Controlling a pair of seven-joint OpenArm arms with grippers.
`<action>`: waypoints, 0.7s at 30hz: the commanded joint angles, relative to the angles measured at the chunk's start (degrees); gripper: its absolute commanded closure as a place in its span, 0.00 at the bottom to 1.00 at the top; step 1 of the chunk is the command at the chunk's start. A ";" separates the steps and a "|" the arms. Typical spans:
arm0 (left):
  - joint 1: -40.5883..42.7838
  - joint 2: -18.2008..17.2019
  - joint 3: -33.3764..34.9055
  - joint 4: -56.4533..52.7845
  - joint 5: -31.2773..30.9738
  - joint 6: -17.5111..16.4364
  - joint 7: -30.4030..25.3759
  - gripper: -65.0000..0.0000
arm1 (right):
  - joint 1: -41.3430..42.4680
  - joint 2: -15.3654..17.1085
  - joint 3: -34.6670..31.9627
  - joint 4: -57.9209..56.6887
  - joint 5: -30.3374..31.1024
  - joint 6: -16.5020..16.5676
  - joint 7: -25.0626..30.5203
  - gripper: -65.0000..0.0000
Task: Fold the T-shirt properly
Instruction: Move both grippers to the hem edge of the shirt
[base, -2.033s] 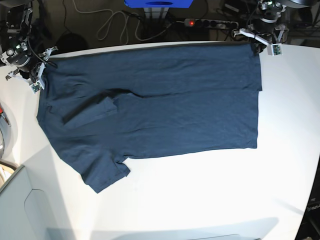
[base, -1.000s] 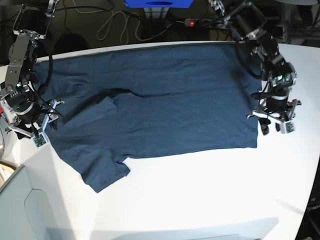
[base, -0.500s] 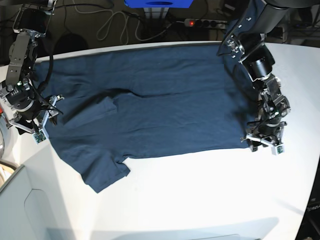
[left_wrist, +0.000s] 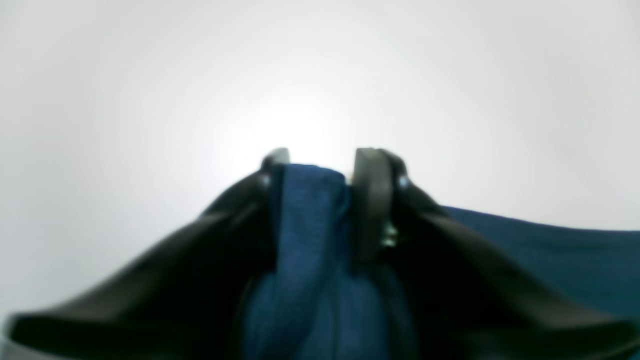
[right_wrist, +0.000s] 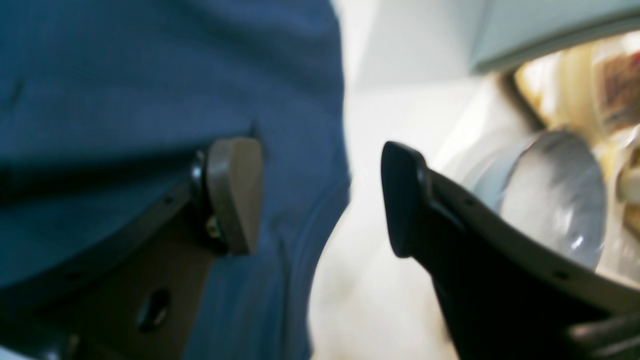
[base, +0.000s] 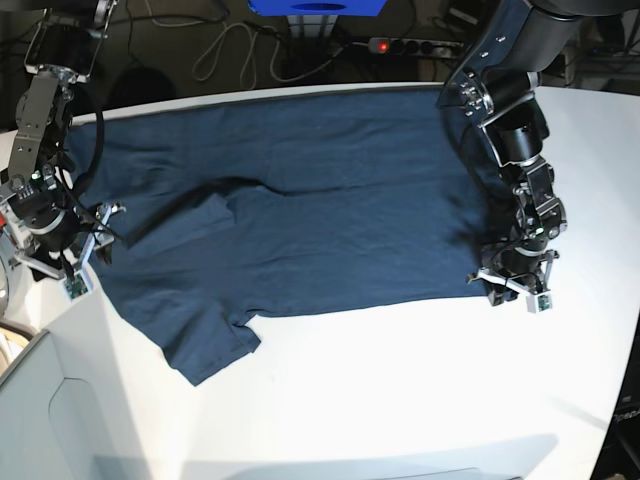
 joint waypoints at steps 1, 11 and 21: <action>-0.88 -0.57 0.01 0.47 -0.03 -0.16 0.31 0.84 | 2.40 0.92 0.16 -0.53 -0.10 0.37 1.07 0.45; -0.09 -0.48 -0.08 1.08 -0.03 -0.16 0.66 1.00 | 25.52 -1.55 -5.55 -28.92 -0.10 0.37 3.53 0.46; 2.20 -0.31 -0.08 1.17 0.23 -0.16 0.66 1.00 | 38.80 -3.57 -13.82 -68.05 -0.10 0.01 38.87 0.45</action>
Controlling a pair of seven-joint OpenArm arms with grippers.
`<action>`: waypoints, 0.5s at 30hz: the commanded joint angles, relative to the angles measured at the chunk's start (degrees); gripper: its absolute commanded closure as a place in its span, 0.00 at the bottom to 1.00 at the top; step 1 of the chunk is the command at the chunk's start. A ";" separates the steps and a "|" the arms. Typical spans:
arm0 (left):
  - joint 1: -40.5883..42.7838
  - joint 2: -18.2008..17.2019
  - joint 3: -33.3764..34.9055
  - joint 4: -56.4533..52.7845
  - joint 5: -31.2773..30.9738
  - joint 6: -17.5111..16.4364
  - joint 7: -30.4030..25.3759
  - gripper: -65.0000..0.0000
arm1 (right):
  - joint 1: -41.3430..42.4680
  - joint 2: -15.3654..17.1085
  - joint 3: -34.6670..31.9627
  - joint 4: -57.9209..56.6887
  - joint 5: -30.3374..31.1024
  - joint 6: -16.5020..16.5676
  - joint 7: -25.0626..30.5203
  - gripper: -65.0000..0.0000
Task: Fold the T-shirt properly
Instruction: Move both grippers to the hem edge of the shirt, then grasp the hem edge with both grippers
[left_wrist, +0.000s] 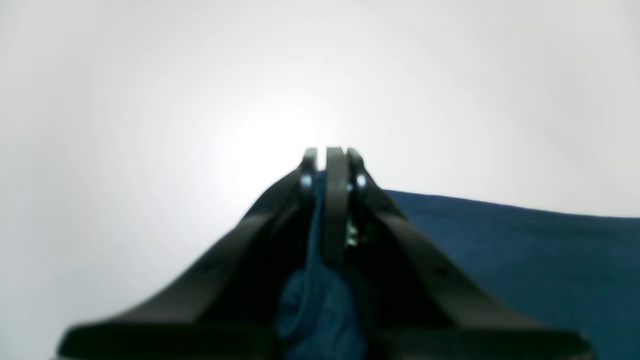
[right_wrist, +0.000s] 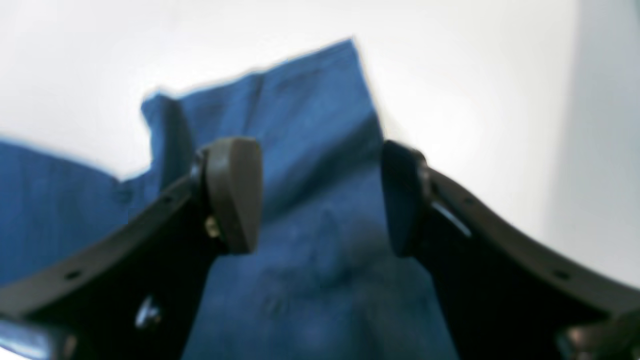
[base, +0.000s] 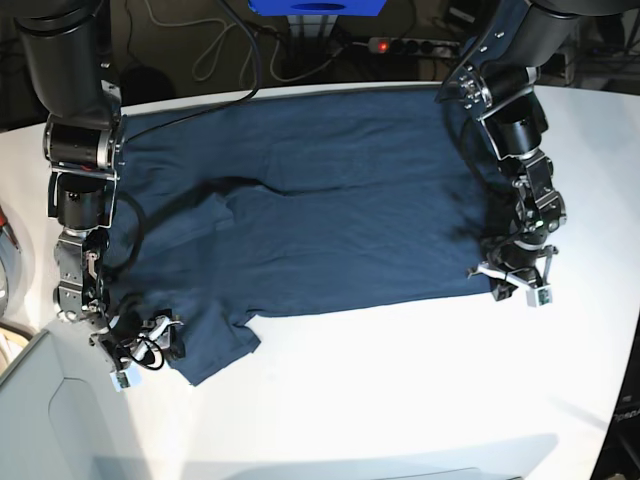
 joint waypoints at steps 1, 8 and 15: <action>0.17 -0.39 0.01 0.30 0.89 0.41 1.75 1.00 | 2.38 0.72 0.04 -1.26 0.95 0.04 3.74 0.45; 0.34 -0.48 0.01 0.30 0.97 0.41 1.75 1.00 | 2.03 0.98 -0.05 -8.56 0.86 -11.13 15.70 0.45; 0.43 -0.66 0.01 0.30 0.97 0.41 1.75 1.00 | 0.89 0.98 -0.05 -10.85 0.86 -14.29 16.14 0.45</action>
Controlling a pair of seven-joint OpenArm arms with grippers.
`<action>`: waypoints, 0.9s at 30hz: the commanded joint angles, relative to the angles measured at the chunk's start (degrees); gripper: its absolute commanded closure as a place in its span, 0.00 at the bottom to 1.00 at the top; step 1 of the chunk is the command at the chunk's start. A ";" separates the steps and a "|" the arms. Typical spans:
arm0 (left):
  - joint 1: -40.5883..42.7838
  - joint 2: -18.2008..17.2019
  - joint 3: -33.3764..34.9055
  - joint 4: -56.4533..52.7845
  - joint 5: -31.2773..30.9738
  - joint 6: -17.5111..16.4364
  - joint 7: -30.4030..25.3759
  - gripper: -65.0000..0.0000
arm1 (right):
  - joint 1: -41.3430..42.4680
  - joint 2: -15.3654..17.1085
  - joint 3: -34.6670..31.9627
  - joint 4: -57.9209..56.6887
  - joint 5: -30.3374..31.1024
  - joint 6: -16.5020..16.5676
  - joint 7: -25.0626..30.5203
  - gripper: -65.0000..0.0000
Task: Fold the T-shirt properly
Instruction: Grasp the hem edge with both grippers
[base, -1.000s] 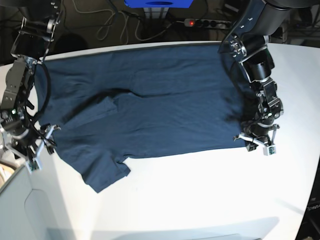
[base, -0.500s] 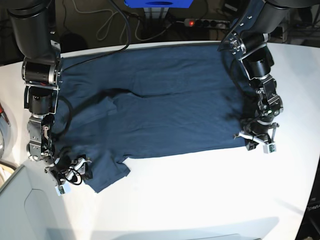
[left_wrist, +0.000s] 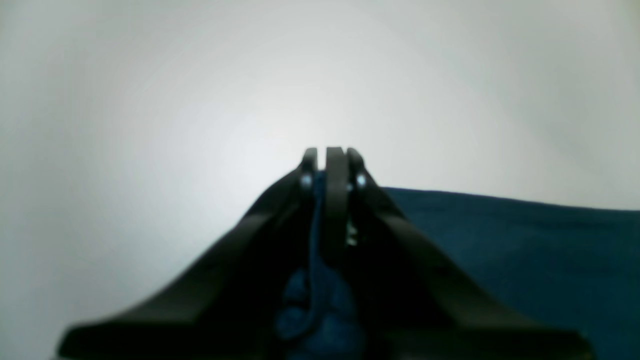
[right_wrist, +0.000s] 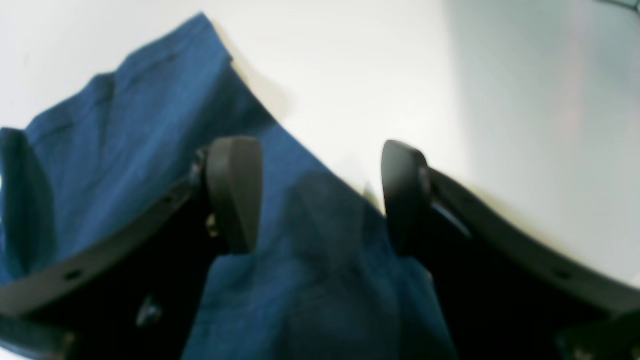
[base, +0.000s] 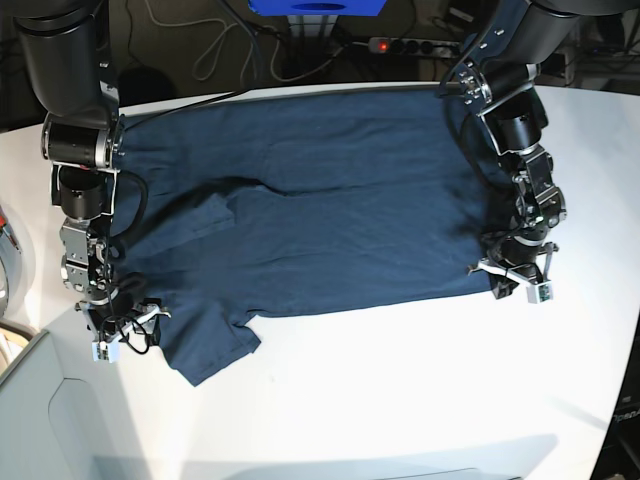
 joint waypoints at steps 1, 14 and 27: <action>-0.18 -0.55 0.01 0.12 1.41 0.52 2.69 1.00 | 1.43 0.70 0.08 0.96 0.65 -0.30 1.65 0.45; -0.18 -0.28 0.10 0.12 1.50 0.52 2.51 1.00 | -2.43 0.26 -7.65 1.04 -7.44 -0.48 1.56 0.66; 1.66 0.07 0.01 6.89 0.97 0.43 2.78 1.00 | -3.31 -0.27 -2.47 5.79 -7.27 -0.39 1.47 1.00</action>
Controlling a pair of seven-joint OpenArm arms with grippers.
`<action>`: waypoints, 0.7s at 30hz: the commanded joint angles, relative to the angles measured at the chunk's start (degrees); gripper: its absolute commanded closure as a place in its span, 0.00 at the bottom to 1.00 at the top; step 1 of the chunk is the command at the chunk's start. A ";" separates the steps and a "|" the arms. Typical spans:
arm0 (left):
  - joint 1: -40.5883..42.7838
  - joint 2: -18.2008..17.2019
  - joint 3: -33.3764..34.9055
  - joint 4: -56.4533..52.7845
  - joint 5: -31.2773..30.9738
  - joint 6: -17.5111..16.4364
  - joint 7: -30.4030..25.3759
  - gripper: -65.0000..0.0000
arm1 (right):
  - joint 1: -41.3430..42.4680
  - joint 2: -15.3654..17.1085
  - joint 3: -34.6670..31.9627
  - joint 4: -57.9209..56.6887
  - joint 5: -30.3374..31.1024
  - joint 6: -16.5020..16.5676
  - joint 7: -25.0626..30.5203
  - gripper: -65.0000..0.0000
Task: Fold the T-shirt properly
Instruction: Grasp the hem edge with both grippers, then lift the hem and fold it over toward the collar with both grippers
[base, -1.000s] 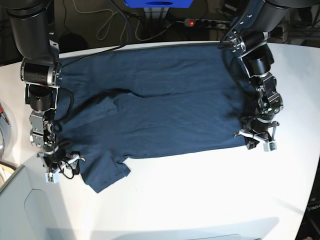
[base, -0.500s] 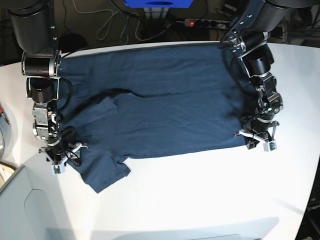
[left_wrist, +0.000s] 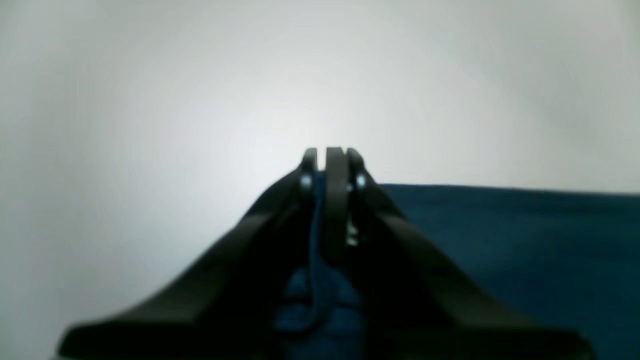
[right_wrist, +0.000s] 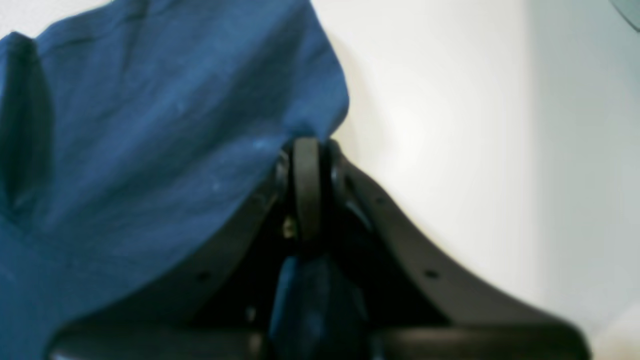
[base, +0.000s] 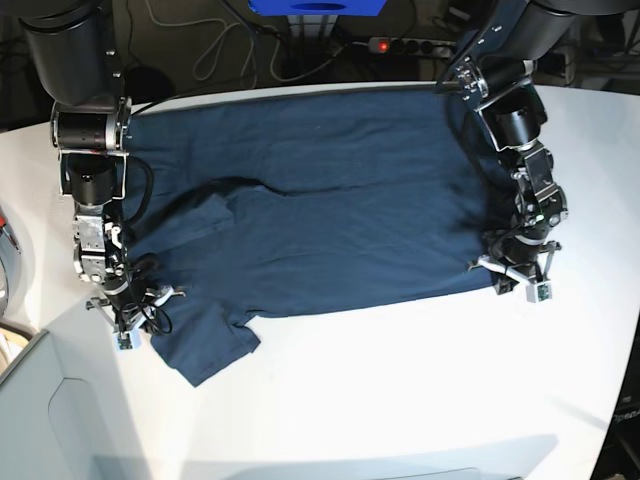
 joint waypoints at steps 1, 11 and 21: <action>0.31 -0.48 -0.12 2.49 -0.47 0.17 -0.63 1.00 | 0.05 0.93 1.10 1.93 -0.12 0.04 0.25 1.00; 6.38 3.39 -0.12 19.28 -0.56 -0.36 -0.63 1.00 | -12.00 -0.74 10.16 25.05 -0.12 3.82 -4.41 1.00; 12.18 7.26 -0.12 31.76 -2.41 -0.45 -0.54 1.00 | -21.58 -2.23 11.21 41.67 -0.12 6.73 -7.14 1.00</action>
